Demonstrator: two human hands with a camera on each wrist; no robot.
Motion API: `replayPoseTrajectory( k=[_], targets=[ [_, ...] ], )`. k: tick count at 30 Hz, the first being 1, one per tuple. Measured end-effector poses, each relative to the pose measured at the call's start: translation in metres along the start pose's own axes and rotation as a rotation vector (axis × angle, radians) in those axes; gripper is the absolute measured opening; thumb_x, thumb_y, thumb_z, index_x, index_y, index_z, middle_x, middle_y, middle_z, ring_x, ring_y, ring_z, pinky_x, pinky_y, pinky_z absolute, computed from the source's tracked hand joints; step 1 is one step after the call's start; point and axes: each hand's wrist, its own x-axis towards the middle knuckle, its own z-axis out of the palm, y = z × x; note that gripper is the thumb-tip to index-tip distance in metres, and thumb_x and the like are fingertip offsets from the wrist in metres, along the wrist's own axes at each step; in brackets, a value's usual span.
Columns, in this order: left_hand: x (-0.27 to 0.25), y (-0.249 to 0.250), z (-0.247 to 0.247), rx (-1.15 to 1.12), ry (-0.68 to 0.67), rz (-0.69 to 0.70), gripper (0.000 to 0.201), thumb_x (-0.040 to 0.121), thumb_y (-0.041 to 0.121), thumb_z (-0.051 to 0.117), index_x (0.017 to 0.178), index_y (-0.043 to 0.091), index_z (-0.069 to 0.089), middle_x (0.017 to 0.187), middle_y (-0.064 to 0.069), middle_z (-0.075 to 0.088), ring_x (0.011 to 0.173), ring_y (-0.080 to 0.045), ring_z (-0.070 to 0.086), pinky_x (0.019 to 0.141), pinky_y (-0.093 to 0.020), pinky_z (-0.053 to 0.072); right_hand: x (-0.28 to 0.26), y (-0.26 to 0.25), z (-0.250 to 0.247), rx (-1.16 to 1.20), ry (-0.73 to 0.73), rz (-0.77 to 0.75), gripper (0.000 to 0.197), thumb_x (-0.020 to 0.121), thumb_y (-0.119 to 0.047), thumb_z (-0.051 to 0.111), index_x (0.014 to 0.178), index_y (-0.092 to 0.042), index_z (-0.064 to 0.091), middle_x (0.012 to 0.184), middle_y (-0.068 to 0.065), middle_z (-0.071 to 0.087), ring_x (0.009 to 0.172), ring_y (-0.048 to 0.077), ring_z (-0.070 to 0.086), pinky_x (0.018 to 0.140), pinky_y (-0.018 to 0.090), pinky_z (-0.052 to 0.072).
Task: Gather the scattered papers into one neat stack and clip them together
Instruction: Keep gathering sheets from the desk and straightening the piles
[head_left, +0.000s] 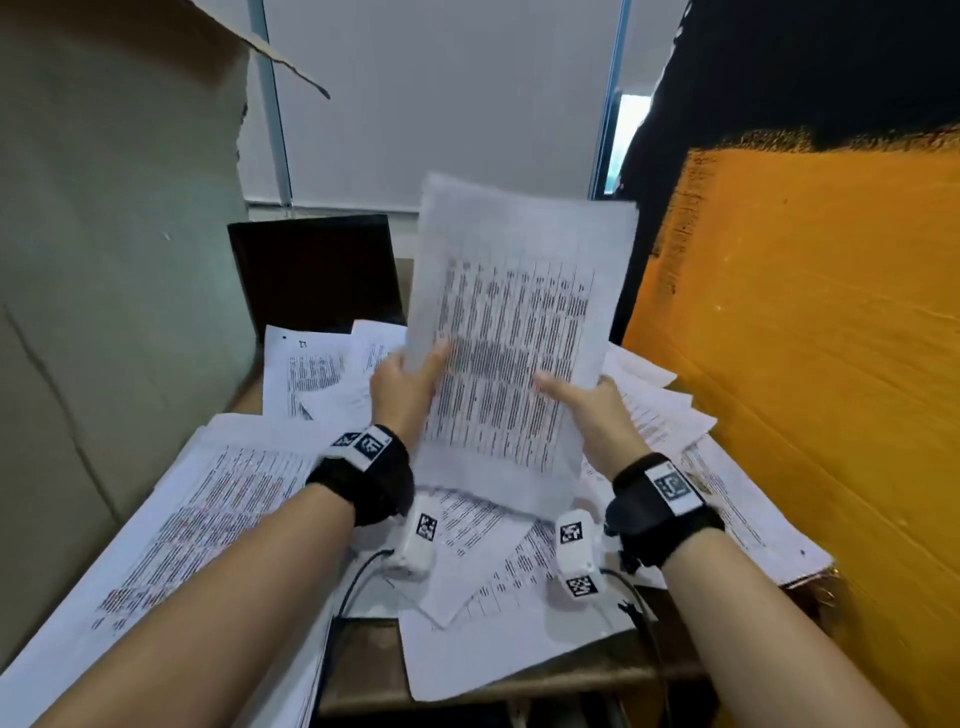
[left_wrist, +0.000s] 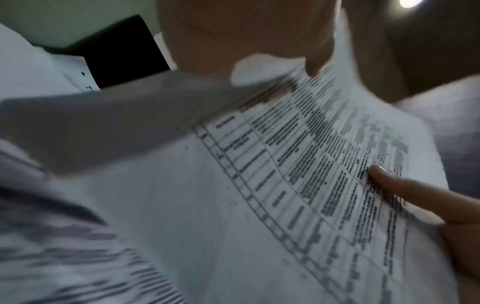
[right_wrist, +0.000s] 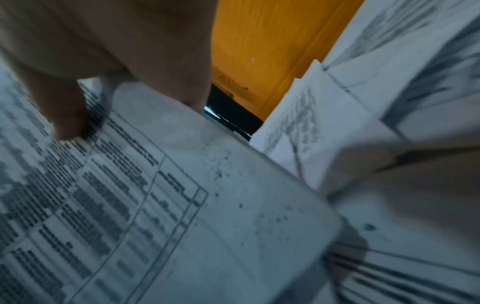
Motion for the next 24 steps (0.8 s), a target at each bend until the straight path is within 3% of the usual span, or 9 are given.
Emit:
replayPoseTrajectory(
  k=[2, 4, 7, 9, 12, 14, 17, 21, 24],
  targets=[
    [0.003, 0.014, 0.004, -0.042, 0.155, 0.160, 0.021, 0.086, 0.040, 0.065, 0.083, 0.020, 0.057, 0.071, 0.009, 0.054, 0.062, -0.007, 0.048, 0.056, -0.020, 0.040, 0.000, -0.012, 0.001, 0.035, 0.017, -0.122, 0.021, 0.088, -0.015, 0.069, 0.098, -0.030, 0.057, 0.095, -0.016, 0.066, 0.090, -0.004, 0.065, 0.073, 0.012, 0.051],
    [0.000, 0.026, 0.003, -0.072, 0.033, 0.159, 0.014, 0.090, 0.035, 0.061, 0.097, 0.028, 0.052, 0.090, 0.014, 0.059, 0.080, 0.001, 0.055, 0.069, -0.012, 0.044, 0.000, -0.013, -0.003, 0.003, -0.070, -0.150, 0.031, 0.088, -0.015, 0.068, 0.107, -0.036, 0.056, 0.102, -0.023, 0.063, 0.094, -0.011, 0.061, 0.079, 0.009, 0.047],
    [-0.006, 0.009, -0.012, 0.119, -0.360, -0.114, 0.055, 0.088, 0.052, 0.057, 0.133, 0.023, 0.048, 0.129, 0.011, 0.052, 0.118, -0.007, 0.049, 0.104, -0.026, 0.030, -0.002, 0.013, -0.011, -0.231, -0.161, 0.077, 0.025, 0.085, -0.016, 0.072, 0.104, -0.028, 0.062, 0.104, -0.009, 0.067, 0.108, 0.017, 0.063, 0.093, 0.035, 0.048],
    [-0.005, -0.009, -0.026, 0.254, -0.541, -0.252, 0.089, 0.069, 0.073, 0.062, 0.139, 0.022, 0.043, 0.142, 0.001, 0.048, 0.130, -0.017, 0.046, 0.113, -0.041, 0.027, -0.007, 0.032, -0.016, -0.292, -0.169, 0.169, 0.018, 0.084, -0.013, 0.072, 0.101, -0.019, 0.066, 0.105, 0.002, 0.072, 0.104, 0.025, 0.067, 0.096, 0.045, 0.051],
    [0.000, -0.009, -0.035, 0.246, -0.554, -0.204, 0.041, 0.081, 0.048, 0.066, 0.108, 0.018, 0.059, 0.091, 0.004, 0.070, 0.077, 0.003, 0.067, 0.084, -0.028, 0.054, -0.013, 0.035, -0.017, -0.180, -0.159, 0.195, 0.022, 0.085, -0.017, 0.072, 0.106, -0.017, 0.066, 0.107, 0.002, 0.073, 0.095, 0.013, 0.070, 0.087, 0.032, 0.055],
    [0.007, -0.010, -0.035, 0.126, -0.467, -0.206, 0.010, 0.093, 0.017, 0.057, 0.099, 0.010, 0.058, 0.066, 0.005, 0.069, 0.056, 0.002, 0.064, 0.060, -0.020, 0.052, -0.010, 0.033, -0.021, -0.161, -0.182, 0.260, 0.030, 0.087, -0.022, 0.070, 0.114, -0.012, 0.064, 0.113, 0.007, 0.072, 0.099, 0.018, 0.069, 0.087, 0.031, 0.054],
    [0.009, -0.024, -0.042, -0.028, -0.339, -0.291, 0.020, 0.093, 0.007, 0.056, 0.112, 0.003, 0.057, 0.067, 0.004, 0.073, 0.059, -0.006, 0.069, 0.051, -0.018, 0.053, -0.007, 0.035, -0.031, -0.121, -0.094, 0.417, 0.040, 0.089, -0.034, 0.067, 0.114, -0.004, 0.058, 0.101, 0.017, 0.068, 0.083, 0.026, 0.062, 0.079, 0.036, 0.051],
    [0.010, -0.053, -0.057, -0.269, -0.256, -0.492, 0.031, 0.095, 0.006, 0.052, 0.126, 0.003, 0.053, 0.085, -0.010, 0.074, 0.065, -0.019, 0.072, 0.056, -0.032, 0.059, -0.010, 0.044, -0.048, -0.076, 0.079, 0.609, 0.026, 0.087, -0.021, 0.070, 0.094, -0.006, 0.050, 0.075, 0.010, 0.040, 0.061, 0.022, 0.044, 0.062, 0.034, 0.044],
    [0.012, -0.064, -0.066, -0.358, -0.231, -0.572, 0.040, 0.096, 0.007, 0.050, 0.135, 0.001, 0.045, 0.070, -0.009, 0.073, 0.054, -0.017, 0.069, 0.048, -0.030, 0.057, -0.012, 0.046, -0.044, -0.215, -0.011, 0.635, 0.032, 0.089, -0.017, 0.068, 0.107, 0.007, 0.055, 0.078, 0.018, 0.058, 0.063, 0.026, 0.061, 0.058, 0.032, 0.055]
  ],
)
